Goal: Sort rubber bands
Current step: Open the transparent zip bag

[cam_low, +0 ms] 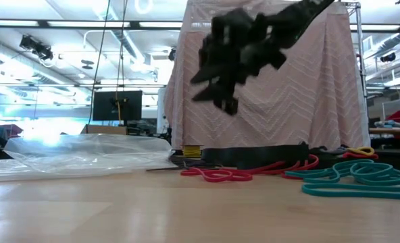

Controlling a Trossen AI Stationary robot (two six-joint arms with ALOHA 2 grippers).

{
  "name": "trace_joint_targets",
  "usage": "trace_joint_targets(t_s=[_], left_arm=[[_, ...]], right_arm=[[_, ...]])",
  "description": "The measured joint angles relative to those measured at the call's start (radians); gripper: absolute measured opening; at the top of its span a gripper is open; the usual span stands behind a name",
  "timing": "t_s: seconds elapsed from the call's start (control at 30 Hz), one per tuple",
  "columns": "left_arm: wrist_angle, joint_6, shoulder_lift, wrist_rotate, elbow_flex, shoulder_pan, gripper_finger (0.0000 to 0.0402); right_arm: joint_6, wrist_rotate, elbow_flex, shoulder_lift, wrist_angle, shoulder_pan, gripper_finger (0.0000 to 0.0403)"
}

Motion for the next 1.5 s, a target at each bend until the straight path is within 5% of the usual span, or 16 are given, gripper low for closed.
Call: trace_joint_targets(t_s=[0.43,1.0,1.13,1.3,1.5], left_arm=[[-0.048,0.015,-0.001,0.066,0.000,0.000,0.0028],[-0.098,0.018,0.000,0.077,0.000,0.000,0.0028],[-0.260,-0.039,0.000,0.131,-0.006,0.000,0.0028],[-0.439,-0.185,0.006,0.144,-0.139,0.000,0.0028],[-0.242,-0.372,0.011,0.249,-0.415,0.000,0.0028]], right_arm=[[0.226,0.021,0.000,0.192,0.284,0.032,0.0140],[0.299,0.131,0.000,0.190,0.201,0.072,0.0125],[0.317,0.142,0.000,0.190,0.200,0.120,0.0125],[0.350,0.159,0.000,0.190,0.209,0.146,0.0125],[0.365,0.154,0.000,0.190,0.207,0.137,0.0125]])
